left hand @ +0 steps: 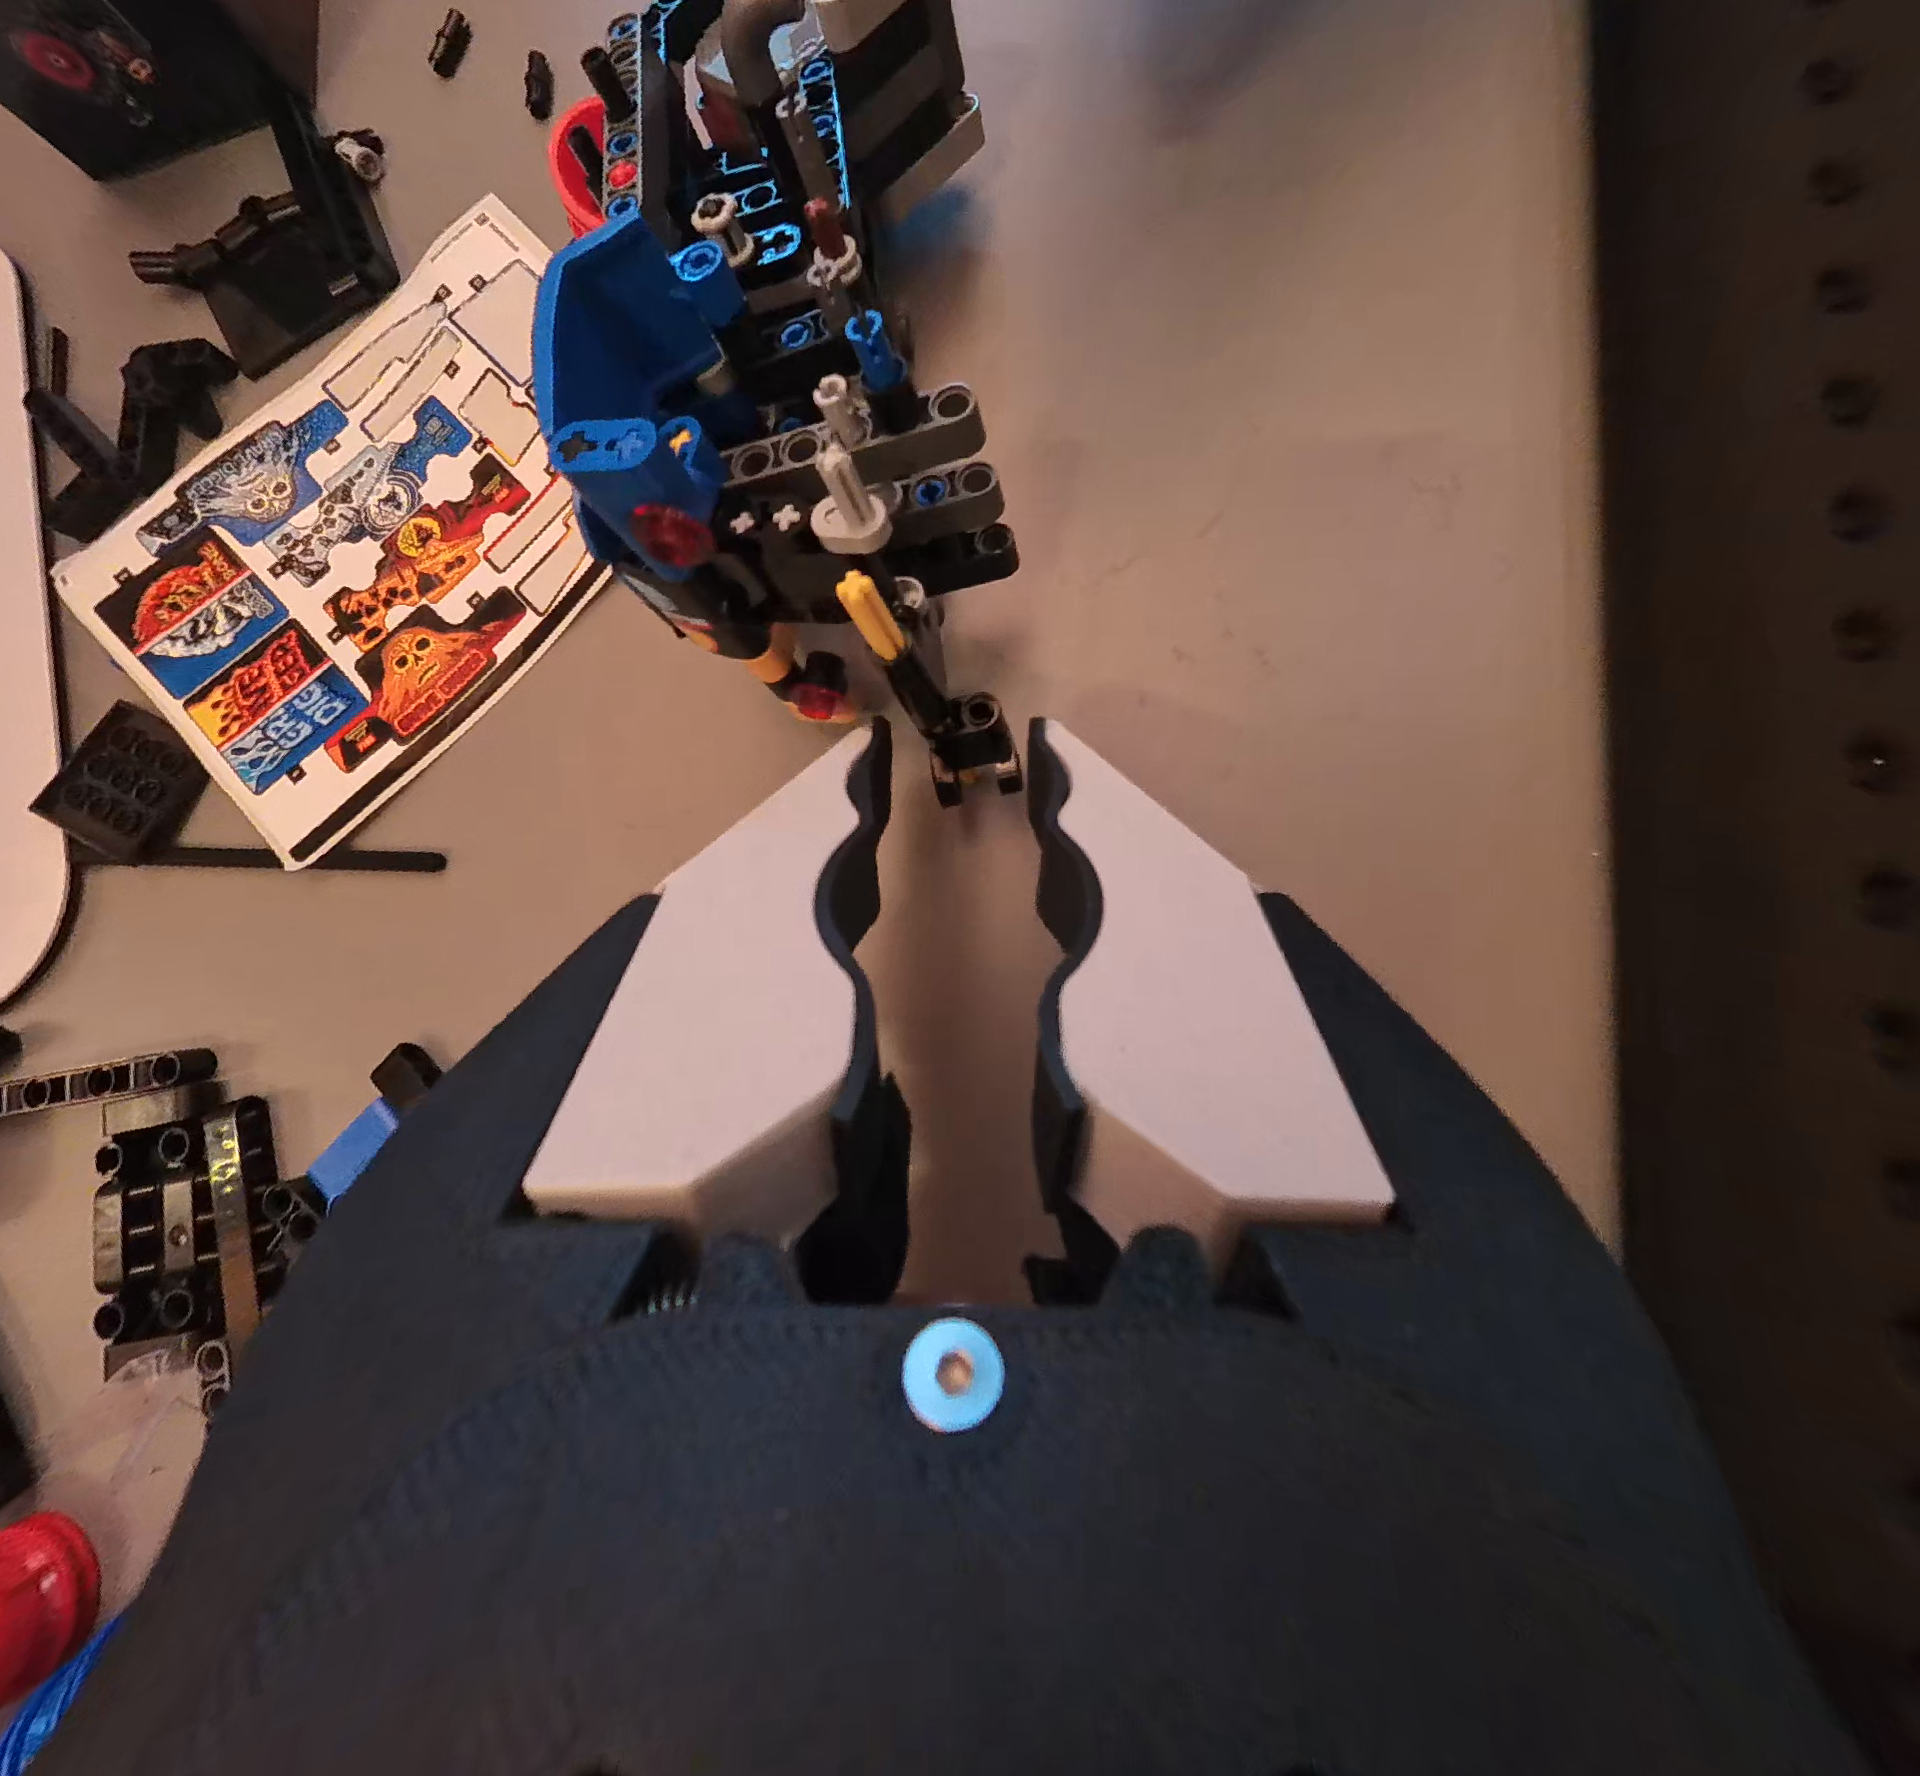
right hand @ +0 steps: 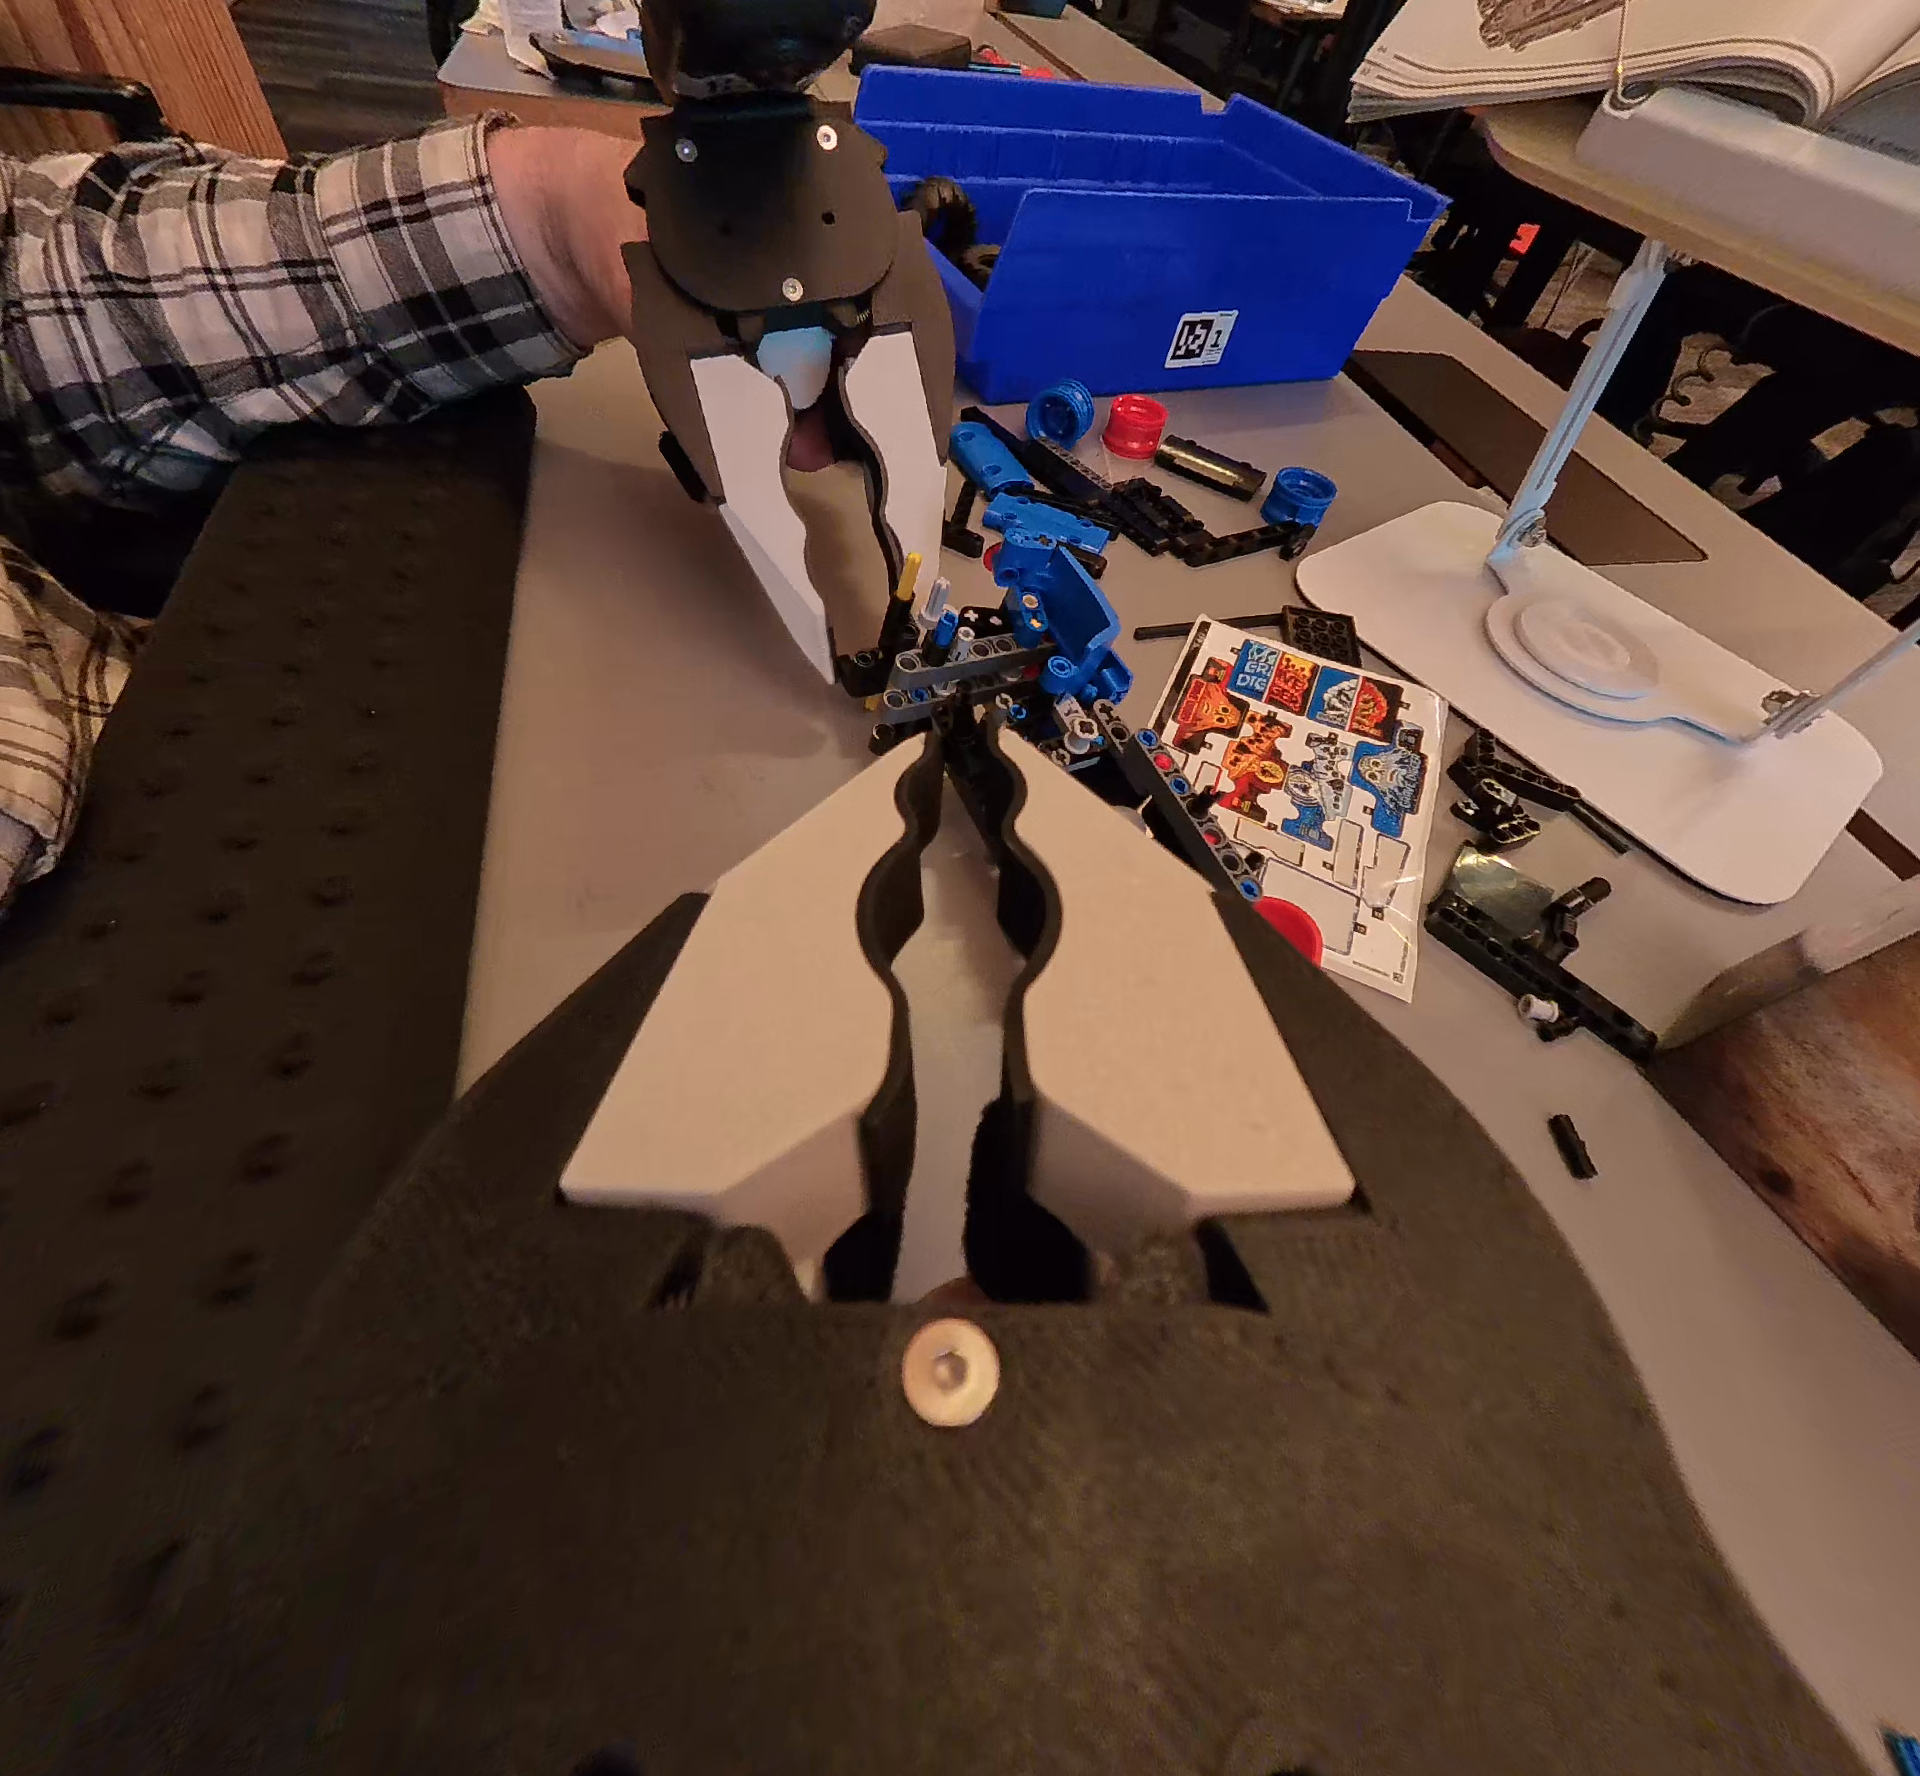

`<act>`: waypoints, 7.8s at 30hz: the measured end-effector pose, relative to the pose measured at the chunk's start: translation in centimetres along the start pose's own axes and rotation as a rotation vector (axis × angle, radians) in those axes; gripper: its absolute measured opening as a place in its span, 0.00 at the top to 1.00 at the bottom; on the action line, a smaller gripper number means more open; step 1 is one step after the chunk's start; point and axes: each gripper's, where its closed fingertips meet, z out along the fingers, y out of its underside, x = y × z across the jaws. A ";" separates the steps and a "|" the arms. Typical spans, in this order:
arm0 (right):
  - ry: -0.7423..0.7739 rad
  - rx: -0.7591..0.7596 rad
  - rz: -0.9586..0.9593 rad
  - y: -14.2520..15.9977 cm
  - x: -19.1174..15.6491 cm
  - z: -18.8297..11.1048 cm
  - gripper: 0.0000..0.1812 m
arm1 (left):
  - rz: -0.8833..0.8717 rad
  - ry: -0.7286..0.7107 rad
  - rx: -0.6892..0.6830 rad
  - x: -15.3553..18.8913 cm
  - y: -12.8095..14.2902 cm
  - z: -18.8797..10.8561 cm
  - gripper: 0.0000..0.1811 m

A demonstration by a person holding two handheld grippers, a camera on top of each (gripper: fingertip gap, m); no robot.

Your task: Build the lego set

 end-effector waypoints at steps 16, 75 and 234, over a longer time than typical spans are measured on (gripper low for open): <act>-0.001 -0.002 0.001 0.0 0.0 0.0 0.97 | 0.005 -0.016 0.036 -0.3 -0.6 -0.5 0.90; 0.034 -0.006 -0.058 0.1 0.1 0.2 0.97 | 0.003 -0.046 0.117 -0.8 -1.7 -2.0 0.86; -0.257 -0.558 0.179 8.6 -10.8 1.2 0.98 | 0.232 0.085 0.276 6.4 -7.4 -2.0 0.95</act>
